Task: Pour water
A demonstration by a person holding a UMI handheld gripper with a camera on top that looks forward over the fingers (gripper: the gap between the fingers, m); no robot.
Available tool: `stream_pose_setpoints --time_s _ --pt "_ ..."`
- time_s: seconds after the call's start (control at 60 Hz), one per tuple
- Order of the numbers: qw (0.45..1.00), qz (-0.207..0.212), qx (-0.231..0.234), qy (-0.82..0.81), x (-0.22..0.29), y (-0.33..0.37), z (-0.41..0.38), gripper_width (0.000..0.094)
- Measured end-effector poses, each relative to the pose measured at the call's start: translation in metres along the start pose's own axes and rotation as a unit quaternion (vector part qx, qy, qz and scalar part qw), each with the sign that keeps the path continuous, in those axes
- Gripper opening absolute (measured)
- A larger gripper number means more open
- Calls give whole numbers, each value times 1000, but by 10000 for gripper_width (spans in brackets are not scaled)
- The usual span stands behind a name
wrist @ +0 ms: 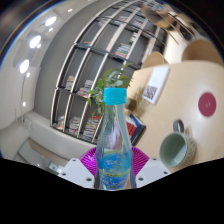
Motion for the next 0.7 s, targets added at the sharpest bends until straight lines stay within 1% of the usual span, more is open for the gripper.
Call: stream_pose_setpoints --time_s 0.133,0.2,0.333,0.35,0.45,0.55,0.683,0.7 --pt "978 46 -31 203 49 15 -19 426" --pt "955 66 -40 287 73 21 -24 424" --pt "899 94 -86 418 117 42 -12 424" --pt "890 99 -92 435 117 36 -3 431" --pt "848 92 -143 502 152 51 18 435" --pt "833 98 -164 518 171 50 50 437" --pt "821 68 -194 532 181 40 102 436" --pt "821 61 -197 533 178 42 97 436"
Point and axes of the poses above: the point between the fingertips, and its own axes, seen from behind it with the camera up: z to the right, x up, y backward, against the way the camera looks, the point moved 10 cm from there along y, backward, against the way the camera looks, and after that the axes turned 1 degree about z, right-handed, at the moved point
